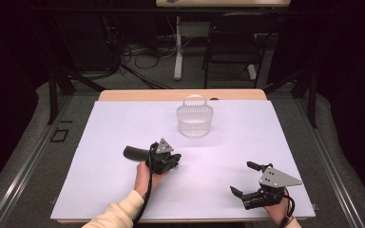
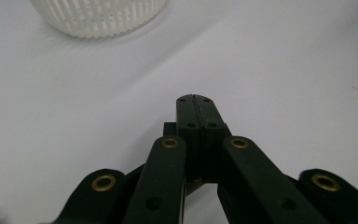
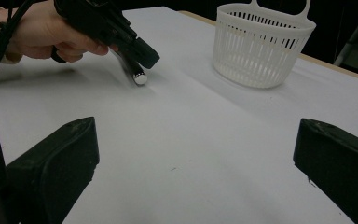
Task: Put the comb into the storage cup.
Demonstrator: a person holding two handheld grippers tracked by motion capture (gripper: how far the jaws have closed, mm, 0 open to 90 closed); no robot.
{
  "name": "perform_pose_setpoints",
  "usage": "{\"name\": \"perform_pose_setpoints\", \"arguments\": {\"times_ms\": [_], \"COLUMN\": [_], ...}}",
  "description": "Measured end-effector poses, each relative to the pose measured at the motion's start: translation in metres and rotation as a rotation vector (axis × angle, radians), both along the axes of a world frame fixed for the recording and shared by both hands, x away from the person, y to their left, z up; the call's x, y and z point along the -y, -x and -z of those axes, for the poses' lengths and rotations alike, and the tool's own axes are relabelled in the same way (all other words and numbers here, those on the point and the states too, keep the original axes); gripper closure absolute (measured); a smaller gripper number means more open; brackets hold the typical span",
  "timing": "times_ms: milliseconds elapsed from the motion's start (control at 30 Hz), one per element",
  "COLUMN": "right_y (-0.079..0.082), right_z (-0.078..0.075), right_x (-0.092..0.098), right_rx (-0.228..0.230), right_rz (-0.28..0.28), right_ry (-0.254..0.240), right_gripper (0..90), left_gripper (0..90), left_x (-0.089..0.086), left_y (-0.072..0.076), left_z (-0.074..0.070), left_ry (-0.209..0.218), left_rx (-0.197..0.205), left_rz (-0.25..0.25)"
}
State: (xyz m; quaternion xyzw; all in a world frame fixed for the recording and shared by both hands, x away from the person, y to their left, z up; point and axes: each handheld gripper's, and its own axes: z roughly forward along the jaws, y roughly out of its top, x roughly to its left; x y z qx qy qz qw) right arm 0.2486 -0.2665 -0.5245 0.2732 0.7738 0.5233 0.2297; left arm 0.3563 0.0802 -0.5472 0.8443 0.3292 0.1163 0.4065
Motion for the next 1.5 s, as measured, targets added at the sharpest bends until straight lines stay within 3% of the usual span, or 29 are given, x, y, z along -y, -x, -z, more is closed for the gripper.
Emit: {"name": "perform_pose_setpoints", "arguments": {"times_ms": [333,600,1500], "right_y": [-0.001,0.003,-0.006], "right_z": [0.0,0.001,0.002], "right_x": [-0.001,0.002,-0.006], "right_rx": [-0.006,-0.01,-0.015], "right_rz": [0.005,0.021,-0.022], "right_ry": [0.003,0.01,0.02], "right_gripper": [0.0,0.0,0.0], "left_gripper": [90.0,90.0,90.0], "left_x": [0.002,0.006,-0.013], "left_y": [-0.001,-0.001,0.01], "left_z": [0.003,0.002,0.001], "left_ry": [-0.017,-0.066,-0.109], "left_rx": [-0.038,-0.06,-0.137], "left_rz": [0.027,0.067,0.057]}}
